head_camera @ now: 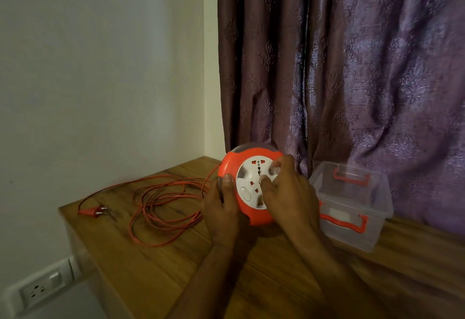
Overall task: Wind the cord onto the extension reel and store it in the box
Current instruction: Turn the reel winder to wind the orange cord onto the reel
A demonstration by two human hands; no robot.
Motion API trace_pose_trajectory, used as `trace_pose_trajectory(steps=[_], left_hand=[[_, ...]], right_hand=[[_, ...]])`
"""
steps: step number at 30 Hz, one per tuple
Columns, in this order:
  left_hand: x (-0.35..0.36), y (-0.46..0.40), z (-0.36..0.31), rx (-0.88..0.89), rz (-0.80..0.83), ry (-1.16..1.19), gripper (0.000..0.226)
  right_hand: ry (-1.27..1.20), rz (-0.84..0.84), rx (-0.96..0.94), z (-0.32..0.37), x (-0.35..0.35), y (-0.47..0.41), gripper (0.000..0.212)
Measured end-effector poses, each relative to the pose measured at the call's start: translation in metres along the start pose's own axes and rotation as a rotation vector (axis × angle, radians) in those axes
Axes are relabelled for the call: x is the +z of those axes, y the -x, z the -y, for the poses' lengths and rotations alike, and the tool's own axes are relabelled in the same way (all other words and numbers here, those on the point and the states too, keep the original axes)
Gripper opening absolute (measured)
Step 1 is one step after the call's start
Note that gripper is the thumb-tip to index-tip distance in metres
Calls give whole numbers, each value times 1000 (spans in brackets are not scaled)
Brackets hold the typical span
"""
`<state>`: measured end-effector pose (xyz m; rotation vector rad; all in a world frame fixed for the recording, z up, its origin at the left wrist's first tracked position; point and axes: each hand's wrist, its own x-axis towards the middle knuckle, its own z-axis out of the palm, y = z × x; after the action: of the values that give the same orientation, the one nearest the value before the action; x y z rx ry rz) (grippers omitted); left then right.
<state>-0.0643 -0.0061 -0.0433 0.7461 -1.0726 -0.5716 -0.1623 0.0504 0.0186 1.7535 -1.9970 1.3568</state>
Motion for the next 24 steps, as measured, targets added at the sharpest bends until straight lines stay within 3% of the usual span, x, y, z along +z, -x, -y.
trace_pose_trajectory(steps=[2, 5, 9, 13, 17, 22, 24], left_hand=[[0, 0, 2, -28, -12, 9, 33], [1, -1, 3, -56, -52, 21, 31], [1, -1, 0, -90, -45, 32, 25], [-1, 0, -4, -81, -31, 48, 25], [-1, 0, 0, -89, -19, 52, 27], [0, -1, 1, -41, -52, 71, 52], [-1, -2, 1, -26, -56, 52, 48]], right_hand=[[104, 6, -147, 2, -5, -1, 46], [261, 142, -267, 1, -14, -5, 66], [317, 289, -369, 0, -19, -6, 61], [393, 447, -353, -4, -15, -6, 66], [410, 328, -374, -5, -13, -5, 60], [395, 218, -352, -7, -3, -3, 59], [346, 152, -310, -9, 0, -2, 59]])
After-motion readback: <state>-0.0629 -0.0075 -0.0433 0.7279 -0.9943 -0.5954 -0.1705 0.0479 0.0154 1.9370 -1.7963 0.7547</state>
